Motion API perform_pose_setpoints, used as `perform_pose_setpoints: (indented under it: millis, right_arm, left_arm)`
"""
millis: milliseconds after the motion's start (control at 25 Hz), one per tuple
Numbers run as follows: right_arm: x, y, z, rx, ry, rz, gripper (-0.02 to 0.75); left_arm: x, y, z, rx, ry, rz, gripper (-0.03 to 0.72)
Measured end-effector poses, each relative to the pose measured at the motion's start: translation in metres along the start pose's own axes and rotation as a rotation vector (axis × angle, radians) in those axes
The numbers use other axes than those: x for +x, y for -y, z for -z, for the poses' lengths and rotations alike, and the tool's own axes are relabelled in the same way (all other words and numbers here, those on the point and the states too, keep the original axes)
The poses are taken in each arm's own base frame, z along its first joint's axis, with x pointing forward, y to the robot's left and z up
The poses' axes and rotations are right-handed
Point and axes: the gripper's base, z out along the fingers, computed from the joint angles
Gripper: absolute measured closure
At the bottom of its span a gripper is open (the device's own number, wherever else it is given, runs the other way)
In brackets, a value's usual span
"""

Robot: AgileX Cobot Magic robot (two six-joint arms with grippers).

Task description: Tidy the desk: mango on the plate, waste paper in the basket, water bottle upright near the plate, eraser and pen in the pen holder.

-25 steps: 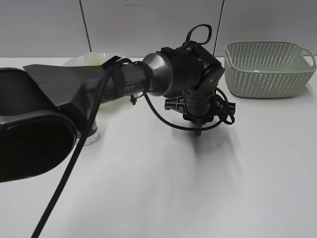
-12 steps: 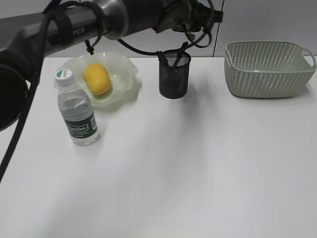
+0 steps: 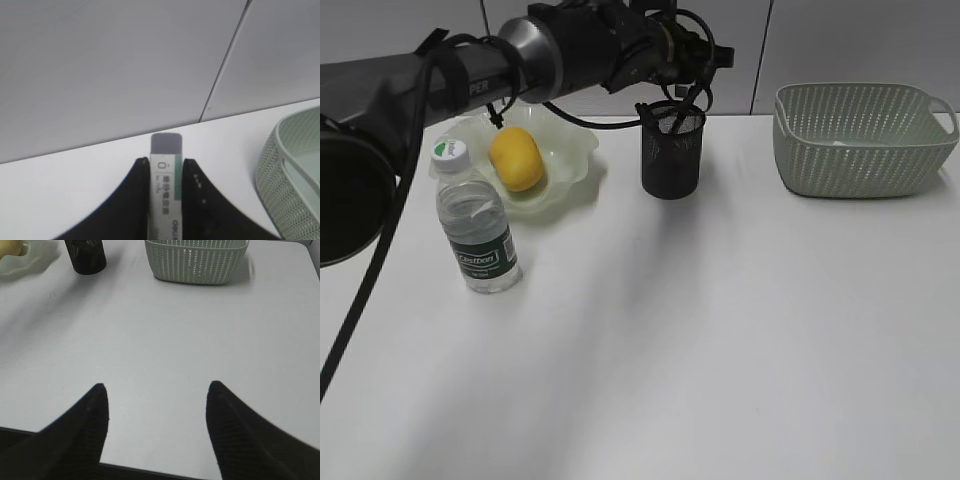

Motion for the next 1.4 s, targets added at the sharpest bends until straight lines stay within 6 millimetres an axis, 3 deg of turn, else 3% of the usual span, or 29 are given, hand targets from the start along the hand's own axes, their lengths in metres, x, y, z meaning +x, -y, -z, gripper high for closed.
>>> perform_pose_setpoints:
  millis: [160, 360, 480, 640, 840, 1000, 1200, 1400]
  right_arm:
    - [0.0, 0.0, 0.0, 0.0, 0.0, 0.0, 0.25]
    - [0.0, 0.0, 0.0, 0.0, 0.0, 0.0, 0.25]
    - [0.0, 0.0, 0.0, 0.0, 0.0, 0.0, 0.25]
    - [0.0, 0.0, 0.0, 0.0, 0.0, 0.0, 0.25]
    - [0.0, 0.0, 0.0, 0.0, 0.0, 0.0, 0.25]
    - [0.0, 0.0, 0.0, 0.0, 0.0, 0.0, 0.25]
    - [0.0, 0.0, 0.0, 0.0, 0.0, 0.0, 0.25]
    - [0.0, 0.0, 0.0, 0.0, 0.0, 0.0, 0.25]
  left_arm:
    - [0.004, -0.003, -0.001, -0.032, -0.034, 0.003, 0.508]
    - [0.009, -0.007, 0.0, -0.075, -0.086, 0.025, 0.343]
    - [0.01, -0.008, 0.001, -0.088, -0.105, 0.039, 0.291]
    - [-0.013, -0.004, 0.018, -0.07, -0.073, 0.061, 0.28]
    - [-0.071, 0.006, 0.074, -0.013, -0.036, -0.027, 0.381]
    - [-0.088, 0.011, 0.11, 0.03, -0.121, -0.134, 0.443]
    - [-0.075, 0.012, 0.156, 0.047, -0.228, -0.241, 0.451]
    - [-0.041, -0.013, 0.236, 0.07, -0.24, -0.271, 0.451]
